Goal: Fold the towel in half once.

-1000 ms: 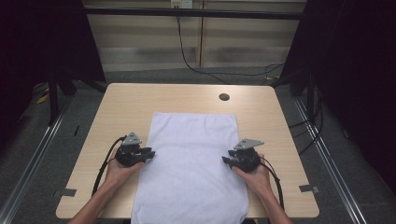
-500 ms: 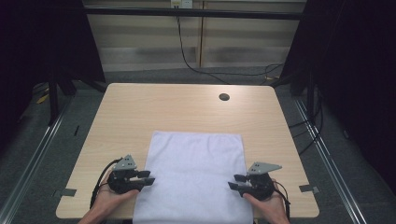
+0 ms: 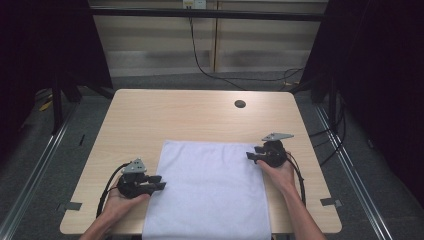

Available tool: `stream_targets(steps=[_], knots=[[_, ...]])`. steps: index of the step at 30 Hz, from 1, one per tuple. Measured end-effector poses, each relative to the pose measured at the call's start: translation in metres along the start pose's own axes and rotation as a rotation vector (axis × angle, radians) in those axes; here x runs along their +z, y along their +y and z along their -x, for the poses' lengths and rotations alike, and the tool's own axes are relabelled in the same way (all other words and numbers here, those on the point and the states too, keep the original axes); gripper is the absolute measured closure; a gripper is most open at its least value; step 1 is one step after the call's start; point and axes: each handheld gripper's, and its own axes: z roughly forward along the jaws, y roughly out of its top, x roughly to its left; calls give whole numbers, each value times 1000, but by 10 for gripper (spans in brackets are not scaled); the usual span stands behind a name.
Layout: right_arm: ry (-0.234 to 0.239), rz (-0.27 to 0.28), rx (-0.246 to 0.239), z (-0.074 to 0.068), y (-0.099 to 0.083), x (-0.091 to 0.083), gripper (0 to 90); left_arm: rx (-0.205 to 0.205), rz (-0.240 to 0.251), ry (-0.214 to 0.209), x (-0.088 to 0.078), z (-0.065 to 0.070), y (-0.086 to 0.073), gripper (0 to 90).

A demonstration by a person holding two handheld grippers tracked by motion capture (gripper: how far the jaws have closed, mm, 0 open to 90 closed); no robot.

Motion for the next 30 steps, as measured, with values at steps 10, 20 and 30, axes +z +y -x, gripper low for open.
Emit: stream_targets(steps=[10,20,30], knots=[[-24,2,-10,-5,1,13,597,24,-23,20,-9,12,-7,648],[49,9,-36,-17,-8,6,864,-32,8,134,6,-14,14,512],[76,18,-36,-30,-18,-1,865,-73,82,160,14,-44,29,477]])
